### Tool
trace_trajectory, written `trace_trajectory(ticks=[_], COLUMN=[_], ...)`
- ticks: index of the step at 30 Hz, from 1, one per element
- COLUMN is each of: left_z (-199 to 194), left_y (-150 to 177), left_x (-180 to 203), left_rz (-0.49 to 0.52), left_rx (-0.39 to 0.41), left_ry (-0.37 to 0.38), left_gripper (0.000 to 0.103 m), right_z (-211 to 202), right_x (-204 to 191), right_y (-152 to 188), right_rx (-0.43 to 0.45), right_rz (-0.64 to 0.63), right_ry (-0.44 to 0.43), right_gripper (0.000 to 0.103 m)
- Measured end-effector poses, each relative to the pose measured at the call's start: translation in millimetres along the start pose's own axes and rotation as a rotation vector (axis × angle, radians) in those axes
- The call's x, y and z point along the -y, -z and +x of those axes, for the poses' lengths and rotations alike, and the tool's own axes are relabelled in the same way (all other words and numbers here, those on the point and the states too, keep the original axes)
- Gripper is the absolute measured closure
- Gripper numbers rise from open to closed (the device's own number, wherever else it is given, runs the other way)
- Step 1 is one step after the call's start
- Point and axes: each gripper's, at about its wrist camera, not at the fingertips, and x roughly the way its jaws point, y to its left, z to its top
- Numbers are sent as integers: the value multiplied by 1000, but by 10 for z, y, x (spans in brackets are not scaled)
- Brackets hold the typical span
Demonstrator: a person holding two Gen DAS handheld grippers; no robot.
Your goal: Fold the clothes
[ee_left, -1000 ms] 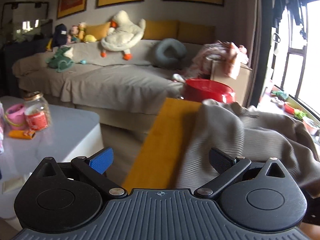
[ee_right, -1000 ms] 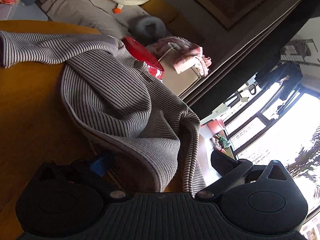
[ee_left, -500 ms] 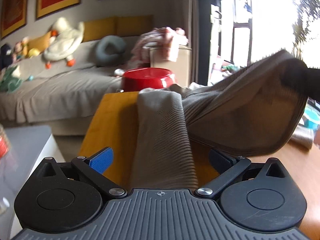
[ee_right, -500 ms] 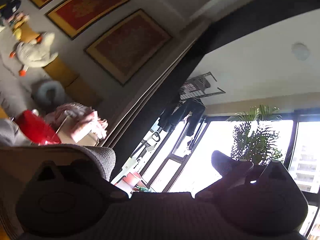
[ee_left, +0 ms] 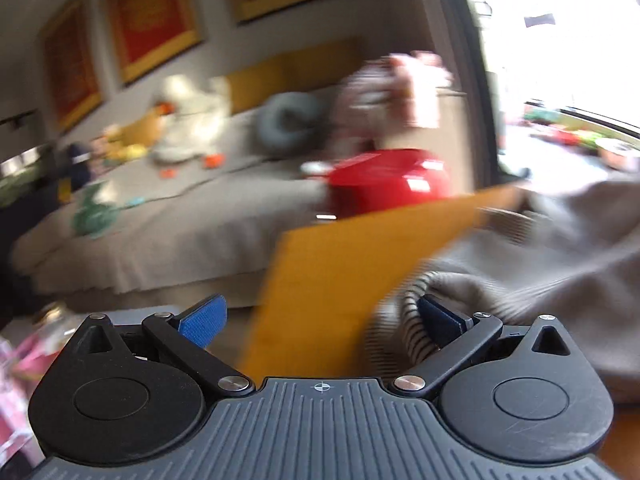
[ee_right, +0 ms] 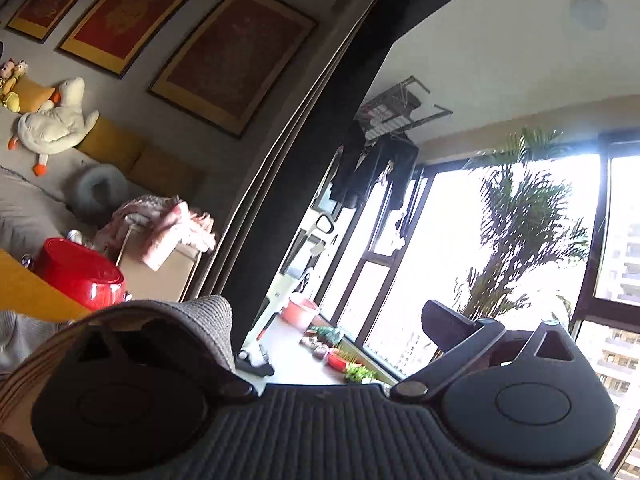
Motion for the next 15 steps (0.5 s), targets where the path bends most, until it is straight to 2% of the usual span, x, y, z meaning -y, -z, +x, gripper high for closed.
trace_trajectory(ticks=[1, 3, 6, 9, 13, 15], left_z=[24, -141, -493, -671, -586, -451], left_y=[-49, -35, 104, 252, 348, 326], left_x=[-117, -237, -180, -2, 298, 418], left_rz=[-29, -50, 11, 80, 81, 75], left_rx=[-11, -1, 18, 1, -74, -98], left_ry=[-5, 59, 210, 344, 458, 466], left_gripper=[0, 0, 0, 0, 0, 0], right_z=[-12, -47, -127, -182, -122, -94], right_x=[-15, -62, -192, -320, -470, -423], right_y=[39, 87, 47, -79, -104, -28], right_rx=[-10, -17, 12, 30, -8, -38], right_rz=[1, -1, -16, -34, -149, -178], right_ry=[-11, -39, -93, -138, -89, -60], right_gripper=[0, 0, 0, 0, 0, 0])
